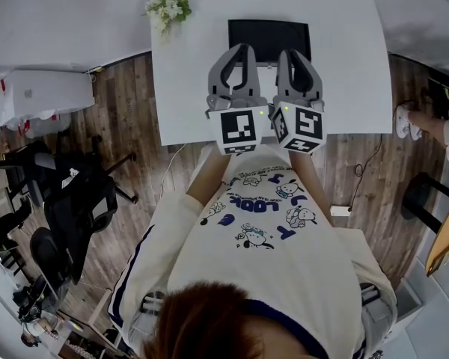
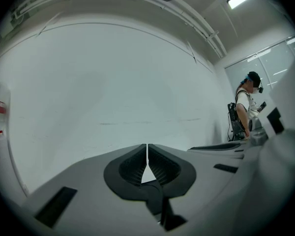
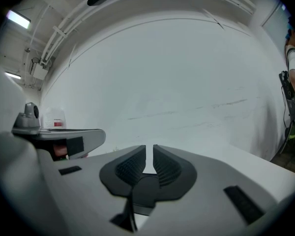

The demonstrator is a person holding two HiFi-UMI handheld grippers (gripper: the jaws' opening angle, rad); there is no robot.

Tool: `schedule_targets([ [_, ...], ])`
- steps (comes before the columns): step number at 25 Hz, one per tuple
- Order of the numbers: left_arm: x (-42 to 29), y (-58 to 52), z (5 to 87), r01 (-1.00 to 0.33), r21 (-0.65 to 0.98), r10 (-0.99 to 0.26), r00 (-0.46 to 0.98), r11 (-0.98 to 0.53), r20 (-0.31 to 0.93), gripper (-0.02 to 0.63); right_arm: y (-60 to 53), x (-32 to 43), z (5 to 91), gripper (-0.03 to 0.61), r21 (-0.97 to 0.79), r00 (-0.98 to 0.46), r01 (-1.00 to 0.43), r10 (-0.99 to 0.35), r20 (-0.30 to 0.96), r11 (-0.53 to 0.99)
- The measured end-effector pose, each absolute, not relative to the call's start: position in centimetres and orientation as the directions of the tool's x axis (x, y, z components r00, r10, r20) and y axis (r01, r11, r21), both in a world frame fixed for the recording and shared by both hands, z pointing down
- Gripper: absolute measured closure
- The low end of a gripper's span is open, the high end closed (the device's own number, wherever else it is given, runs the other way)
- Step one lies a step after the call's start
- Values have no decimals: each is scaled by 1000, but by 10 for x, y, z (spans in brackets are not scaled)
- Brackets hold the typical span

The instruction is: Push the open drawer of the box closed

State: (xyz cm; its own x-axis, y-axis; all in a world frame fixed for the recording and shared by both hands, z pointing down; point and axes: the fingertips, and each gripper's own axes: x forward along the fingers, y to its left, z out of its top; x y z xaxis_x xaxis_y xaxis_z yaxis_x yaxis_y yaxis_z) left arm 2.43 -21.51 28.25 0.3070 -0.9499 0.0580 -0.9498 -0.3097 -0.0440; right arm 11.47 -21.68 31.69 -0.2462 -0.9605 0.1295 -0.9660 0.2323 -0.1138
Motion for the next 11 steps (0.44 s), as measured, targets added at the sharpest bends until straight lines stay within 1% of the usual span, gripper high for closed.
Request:
schedule_targets([
  [11, 22, -216, 282, -950, -39, -950, 307, -309, 53, 594, -217, 112, 316, 523, -104, -243, -968, -962, 127, 230],
])
